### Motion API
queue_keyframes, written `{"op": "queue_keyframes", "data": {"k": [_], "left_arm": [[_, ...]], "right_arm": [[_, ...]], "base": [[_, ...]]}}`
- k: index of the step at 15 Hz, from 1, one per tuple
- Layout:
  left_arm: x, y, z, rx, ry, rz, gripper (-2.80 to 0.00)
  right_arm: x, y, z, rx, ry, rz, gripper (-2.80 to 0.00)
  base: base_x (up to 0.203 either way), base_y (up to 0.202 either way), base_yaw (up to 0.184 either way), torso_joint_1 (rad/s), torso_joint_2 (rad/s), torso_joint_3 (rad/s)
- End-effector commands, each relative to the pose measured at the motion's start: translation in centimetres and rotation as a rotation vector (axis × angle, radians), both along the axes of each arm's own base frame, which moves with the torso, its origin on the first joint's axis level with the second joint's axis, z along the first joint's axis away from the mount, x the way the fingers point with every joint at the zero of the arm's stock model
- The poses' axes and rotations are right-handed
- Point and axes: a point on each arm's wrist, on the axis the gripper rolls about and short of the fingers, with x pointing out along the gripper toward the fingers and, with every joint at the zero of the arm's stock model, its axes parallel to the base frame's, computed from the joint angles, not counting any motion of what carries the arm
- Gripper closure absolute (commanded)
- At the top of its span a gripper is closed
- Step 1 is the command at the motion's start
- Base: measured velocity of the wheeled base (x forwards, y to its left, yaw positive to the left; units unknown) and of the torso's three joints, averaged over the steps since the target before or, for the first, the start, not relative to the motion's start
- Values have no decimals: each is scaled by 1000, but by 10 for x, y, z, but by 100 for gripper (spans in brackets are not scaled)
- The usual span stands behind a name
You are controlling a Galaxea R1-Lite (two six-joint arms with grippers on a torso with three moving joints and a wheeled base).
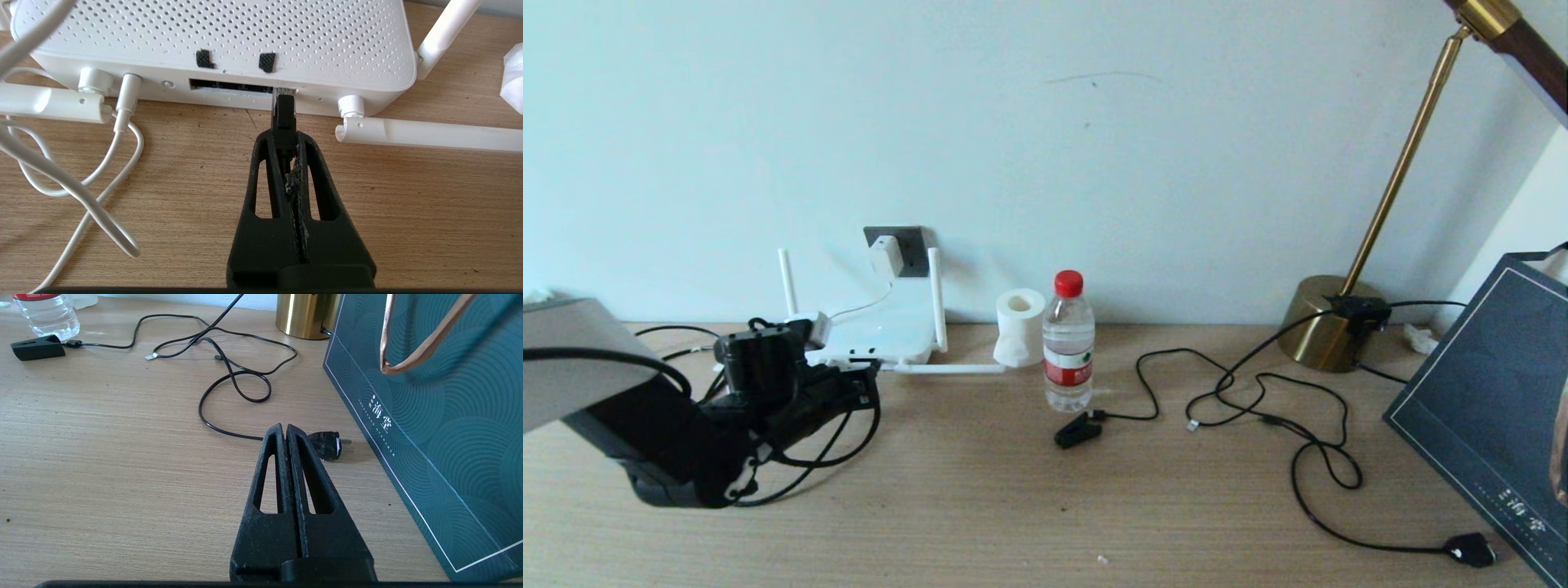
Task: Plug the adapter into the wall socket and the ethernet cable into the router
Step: Plug cable into router interface
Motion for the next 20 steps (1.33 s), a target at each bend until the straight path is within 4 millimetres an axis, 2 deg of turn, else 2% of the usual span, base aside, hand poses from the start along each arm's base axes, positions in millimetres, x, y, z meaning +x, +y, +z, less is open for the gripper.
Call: {"op": "queue_keyframes", "data": {"k": [1, 11, 20], "left_arm": [[0, 0, 3, -1, -14, -1, 0], [0, 0, 1, 0, -6, -1, 0], [2, 0, -10, 1, 23, 0, 0]], "right_arm": [[0, 0, 0, -1, 1, 2, 0], [0, 0, 0, -1, -1, 2, 0], [0, 0, 0, -1, -1, 0, 0]], "base": [[0, 0, 0, 0, 0, 0], [0, 0, 0, 0, 0, 0], [0, 0, 0, 0, 0, 0]]}}
